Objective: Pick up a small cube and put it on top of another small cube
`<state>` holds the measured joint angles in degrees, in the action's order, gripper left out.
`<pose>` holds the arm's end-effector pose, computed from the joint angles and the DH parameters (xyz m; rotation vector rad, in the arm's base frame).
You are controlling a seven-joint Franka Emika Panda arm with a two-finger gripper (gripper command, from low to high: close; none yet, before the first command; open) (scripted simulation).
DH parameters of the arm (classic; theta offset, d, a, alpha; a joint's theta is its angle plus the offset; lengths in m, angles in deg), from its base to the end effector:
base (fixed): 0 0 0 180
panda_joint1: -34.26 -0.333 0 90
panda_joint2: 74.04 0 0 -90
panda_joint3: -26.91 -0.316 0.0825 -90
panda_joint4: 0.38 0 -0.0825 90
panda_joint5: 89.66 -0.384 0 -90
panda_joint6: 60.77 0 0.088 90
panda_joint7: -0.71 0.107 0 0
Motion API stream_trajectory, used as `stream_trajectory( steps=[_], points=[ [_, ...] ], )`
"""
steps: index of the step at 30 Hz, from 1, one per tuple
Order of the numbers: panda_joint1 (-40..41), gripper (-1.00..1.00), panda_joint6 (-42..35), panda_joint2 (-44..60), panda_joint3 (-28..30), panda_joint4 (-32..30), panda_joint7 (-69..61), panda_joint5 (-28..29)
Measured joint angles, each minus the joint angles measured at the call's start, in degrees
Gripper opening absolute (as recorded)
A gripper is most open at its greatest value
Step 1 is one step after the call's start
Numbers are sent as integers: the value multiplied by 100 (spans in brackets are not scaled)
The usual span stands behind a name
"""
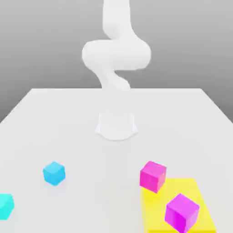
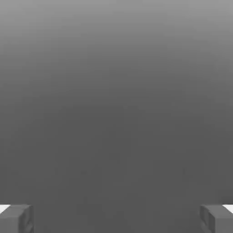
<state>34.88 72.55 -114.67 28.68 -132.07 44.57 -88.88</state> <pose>0.3790 -0.0203 0.6818 -2.4928 1.0569 -0.9737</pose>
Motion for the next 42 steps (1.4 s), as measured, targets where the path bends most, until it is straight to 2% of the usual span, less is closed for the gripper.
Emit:
stream_trajectory(
  steps=[10, 19, 28, 33, 34, 42],
  points=[
    [220, 0, 624, 2083, 889, 35, -984, 63],
    [673, 0, 1171, 3983, 1580, 68, -2292, -500],
    [1586, 0, 1675, 5924, 1548, 117, -3740, -1269],
    [2047, 0, 2297, 6964, 1173, 298, -4217, -1706],
    [2106, -100, 2409, 7114, 1101, 334, -4269, -1773],
    [2066, -100, 2304, 6990, 1157, 302, -4226, -1713]
  ],
)
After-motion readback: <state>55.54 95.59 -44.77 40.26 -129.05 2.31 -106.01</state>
